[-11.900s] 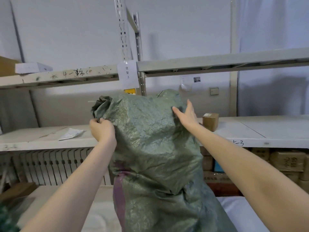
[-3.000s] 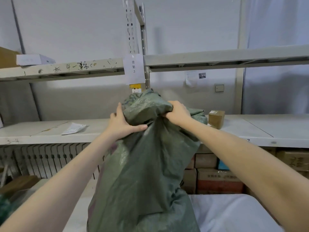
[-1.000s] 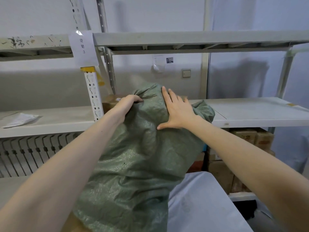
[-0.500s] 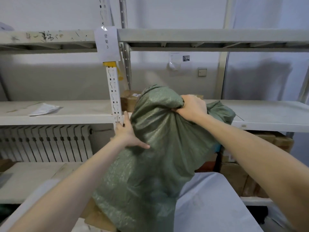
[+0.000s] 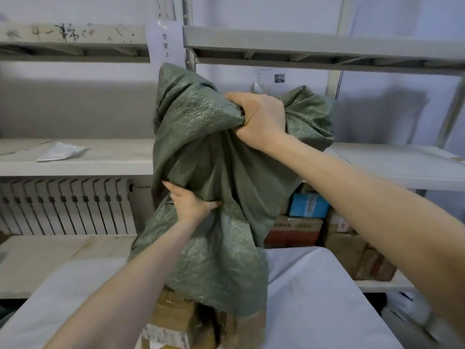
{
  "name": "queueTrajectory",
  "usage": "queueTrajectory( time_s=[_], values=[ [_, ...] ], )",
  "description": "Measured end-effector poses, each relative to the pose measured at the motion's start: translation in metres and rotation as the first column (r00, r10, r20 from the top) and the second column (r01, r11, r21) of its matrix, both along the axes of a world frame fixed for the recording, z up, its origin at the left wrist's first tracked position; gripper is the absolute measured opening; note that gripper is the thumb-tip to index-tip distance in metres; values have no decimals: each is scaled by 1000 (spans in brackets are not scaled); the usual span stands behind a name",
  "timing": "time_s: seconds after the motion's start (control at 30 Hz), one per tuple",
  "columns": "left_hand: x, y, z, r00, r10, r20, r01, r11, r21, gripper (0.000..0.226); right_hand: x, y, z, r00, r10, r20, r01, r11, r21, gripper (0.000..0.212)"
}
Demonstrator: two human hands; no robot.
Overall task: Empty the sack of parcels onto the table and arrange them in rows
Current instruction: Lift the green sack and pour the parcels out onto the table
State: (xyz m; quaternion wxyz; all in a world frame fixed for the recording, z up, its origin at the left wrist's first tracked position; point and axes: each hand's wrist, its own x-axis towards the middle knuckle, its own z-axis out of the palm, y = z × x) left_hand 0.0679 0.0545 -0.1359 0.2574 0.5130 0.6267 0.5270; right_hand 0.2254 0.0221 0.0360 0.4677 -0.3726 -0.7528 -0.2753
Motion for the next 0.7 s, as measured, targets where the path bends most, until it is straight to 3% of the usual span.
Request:
queueTrajectory(
  time_s=[0.2, 0.33, 0.43, 0.6, 0.63, 0.7],
  values=[
    [8, 14, 9, 960, -279, 1, 278, 959, -46, 160, 21, 14, 3, 994, 12, -111, -2, 996, 87, 38],
    [29, 25, 24, 970, -219, 105, 215, 975, 47, 160, 20, 11, 22, 998, 55, -36, -47, 980, 191, 34],
    [41, 31, 31, 977, -189, 95, 180, 979, 91, 157, 23, 7, 28, 998, 43, 45, -53, 968, 246, 30],
    [24, 29, -7, 970, -244, 23, 243, 949, -199, 162, 37, 21, -34, 980, 31, 198, -55, 992, 115, 33],
    [18, 24, -13, 955, -291, 52, 295, 925, -238, 150, 40, 25, -52, 974, 24, 227, -38, 998, 59, 34],
    [12, 15, -21, 930, -349, 112, 366, 877, -310, 105, 47, 33, -79, 965, 13, 262, -7, 1000, -22, 37]
  ],
)
